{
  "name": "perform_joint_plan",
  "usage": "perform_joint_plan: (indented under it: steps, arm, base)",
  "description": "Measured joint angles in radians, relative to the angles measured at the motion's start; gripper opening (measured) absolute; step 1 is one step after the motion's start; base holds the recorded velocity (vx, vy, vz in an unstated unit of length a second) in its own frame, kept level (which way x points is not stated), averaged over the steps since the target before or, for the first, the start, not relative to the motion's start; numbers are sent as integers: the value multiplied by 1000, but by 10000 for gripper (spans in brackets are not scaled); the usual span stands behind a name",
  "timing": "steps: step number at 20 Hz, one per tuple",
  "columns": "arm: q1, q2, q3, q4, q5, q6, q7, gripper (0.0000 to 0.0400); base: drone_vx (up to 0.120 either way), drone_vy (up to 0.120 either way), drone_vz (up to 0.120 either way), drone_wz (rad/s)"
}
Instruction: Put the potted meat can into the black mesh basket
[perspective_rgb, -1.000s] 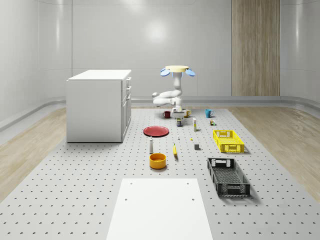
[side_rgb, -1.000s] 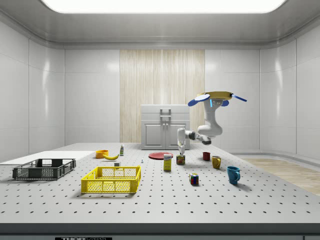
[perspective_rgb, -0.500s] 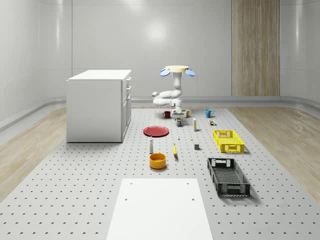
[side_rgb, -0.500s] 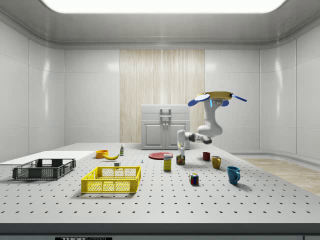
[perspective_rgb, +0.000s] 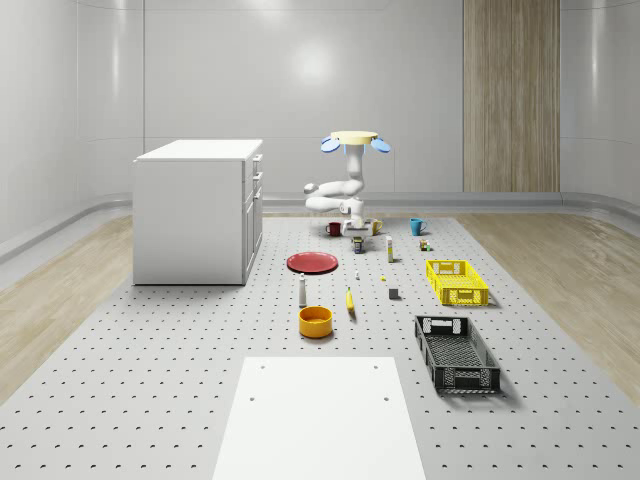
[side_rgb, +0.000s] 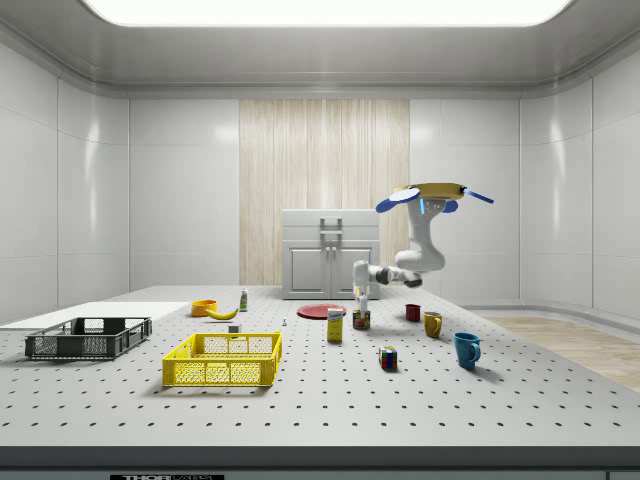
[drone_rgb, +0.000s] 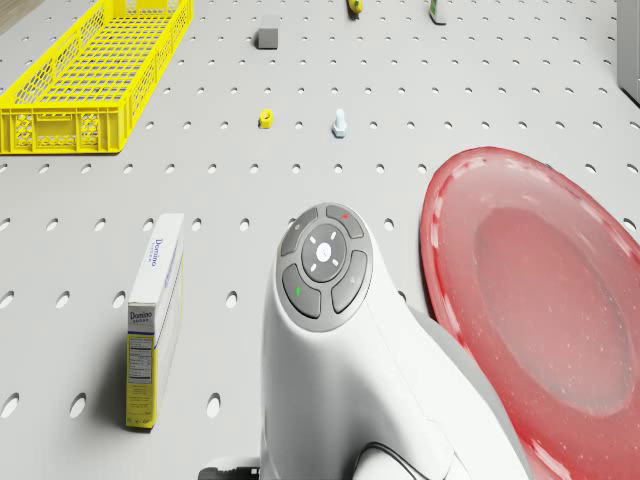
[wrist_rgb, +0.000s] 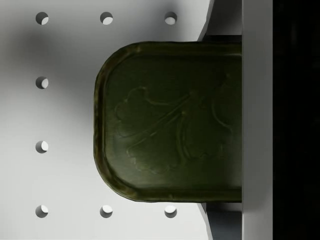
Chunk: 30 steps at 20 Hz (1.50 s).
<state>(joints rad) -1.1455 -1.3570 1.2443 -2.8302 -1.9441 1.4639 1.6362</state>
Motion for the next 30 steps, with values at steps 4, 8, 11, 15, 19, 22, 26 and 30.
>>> perform_joint_plan:
  steps: [4, 8, 11, 15, 19, 22, 26, 30]
  arm:
    - [-5, -8, 10, 0, 10, 4, 8, 288]
    - [-10, -13, 52, -8, 51, -7, 21, 290]
    - [-13, -18, 78, -11, 77, -12, 26, 289]
    - [-17, -27, 98, -13, 98, -9, 33, 289]
    - [-21, -37, 107, -14, 109, -2, 36, 289]
    - [-23, -45, 111, -14, 115, 4, 38, 289]
    - [-26, -55, 114, -14, 121, 13, 41, 289]
    - [-28, -65, 116, -13, 126, 22, 43, 289]
  base:
    - [0, 0, 0, 0]
    - [0, 0, 60, 0]
    - [107, 80, 120, 0]
    - [120, 120, 120, 0]
    - [120, 30, 30, 0]
    - [120, 0, 0, 0]
    - [120, 0, 70, 0]
    - [120, 10, 120, 0]
